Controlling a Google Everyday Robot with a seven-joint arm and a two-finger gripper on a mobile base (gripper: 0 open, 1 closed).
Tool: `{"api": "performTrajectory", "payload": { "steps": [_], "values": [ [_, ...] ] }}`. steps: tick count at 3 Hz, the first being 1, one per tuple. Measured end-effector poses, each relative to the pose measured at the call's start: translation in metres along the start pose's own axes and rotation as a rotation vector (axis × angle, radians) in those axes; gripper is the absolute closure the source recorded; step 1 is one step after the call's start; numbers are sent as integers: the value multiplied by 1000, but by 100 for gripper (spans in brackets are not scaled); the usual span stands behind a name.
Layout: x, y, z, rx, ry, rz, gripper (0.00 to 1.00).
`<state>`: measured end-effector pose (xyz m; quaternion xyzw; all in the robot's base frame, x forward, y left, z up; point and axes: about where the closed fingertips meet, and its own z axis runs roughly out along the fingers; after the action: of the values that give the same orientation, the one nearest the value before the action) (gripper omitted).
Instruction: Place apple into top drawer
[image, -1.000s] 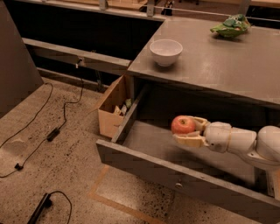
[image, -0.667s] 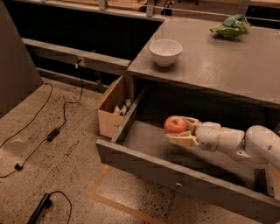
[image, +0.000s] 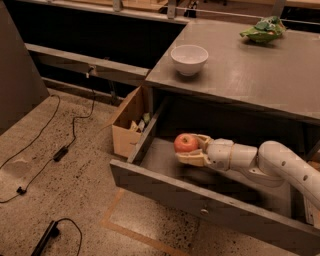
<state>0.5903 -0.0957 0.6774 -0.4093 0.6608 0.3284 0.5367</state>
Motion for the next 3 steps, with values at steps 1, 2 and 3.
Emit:
{"api": "performTrajectory", "payload": {
  "steps": [1, 2, 3],
  "values": [
    [13, 0, 11, 3, 22, -13, 100],
    [26, 4, 19, -3, 40, -25, 100],
    [31, 4, 25, 3, 48, -20, 82]
  ]
}}
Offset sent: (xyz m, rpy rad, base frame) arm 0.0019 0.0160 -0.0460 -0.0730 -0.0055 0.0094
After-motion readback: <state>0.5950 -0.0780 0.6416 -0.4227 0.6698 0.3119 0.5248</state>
